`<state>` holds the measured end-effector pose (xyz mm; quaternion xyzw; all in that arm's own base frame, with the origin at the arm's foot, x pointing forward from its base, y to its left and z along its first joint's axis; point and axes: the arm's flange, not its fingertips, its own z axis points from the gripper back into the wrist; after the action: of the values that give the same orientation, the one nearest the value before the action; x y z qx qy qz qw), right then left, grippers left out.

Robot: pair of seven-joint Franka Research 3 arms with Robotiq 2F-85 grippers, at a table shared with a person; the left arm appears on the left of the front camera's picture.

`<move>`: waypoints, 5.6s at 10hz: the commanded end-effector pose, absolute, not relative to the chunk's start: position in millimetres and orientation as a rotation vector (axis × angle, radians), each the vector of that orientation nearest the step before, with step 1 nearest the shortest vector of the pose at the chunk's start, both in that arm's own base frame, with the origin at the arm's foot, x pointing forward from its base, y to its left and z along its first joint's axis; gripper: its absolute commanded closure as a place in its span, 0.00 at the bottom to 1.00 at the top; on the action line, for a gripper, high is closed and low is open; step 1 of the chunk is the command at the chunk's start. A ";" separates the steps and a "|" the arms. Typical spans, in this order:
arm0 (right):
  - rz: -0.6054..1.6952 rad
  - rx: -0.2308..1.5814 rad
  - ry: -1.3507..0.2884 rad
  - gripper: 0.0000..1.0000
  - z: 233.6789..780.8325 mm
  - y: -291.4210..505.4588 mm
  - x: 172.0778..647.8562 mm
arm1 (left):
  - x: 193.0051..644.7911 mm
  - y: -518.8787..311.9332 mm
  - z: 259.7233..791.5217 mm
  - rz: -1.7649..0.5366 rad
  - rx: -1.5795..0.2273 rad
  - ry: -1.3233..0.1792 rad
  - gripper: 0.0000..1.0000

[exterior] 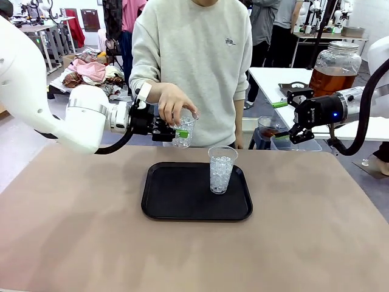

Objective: Pour the drink into the iced cup.
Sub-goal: Open the gripper to release the iced cup you were holding, then pick up the iced cup indicated by the human and present it to them.

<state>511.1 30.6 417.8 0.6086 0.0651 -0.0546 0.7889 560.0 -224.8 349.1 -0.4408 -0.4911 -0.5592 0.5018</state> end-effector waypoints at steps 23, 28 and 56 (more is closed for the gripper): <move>-0.118 1.312 0.139 0.00 418.6 30.7 510.6 | 459.5 -60.0 300.0 -1.253 -1.057 -1.245 0.00; -0.118 1.312 0.139 0.00 418.6 30.7 510.6 | 463.8 -58.1 298.0 -1.231 -1.047 -1.225 0.00; -0.118 1.312 0.139 0.00 418.6 30.7 510.6 | 463.8 -58.1 298.0 -1.231 -1.047 -1.225 0.00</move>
<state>511.1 30.3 417.5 0.6086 0.0651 -0.0550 0.7889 463.0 -56.1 295.9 -0.4399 -0.5125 -0.5188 0.5241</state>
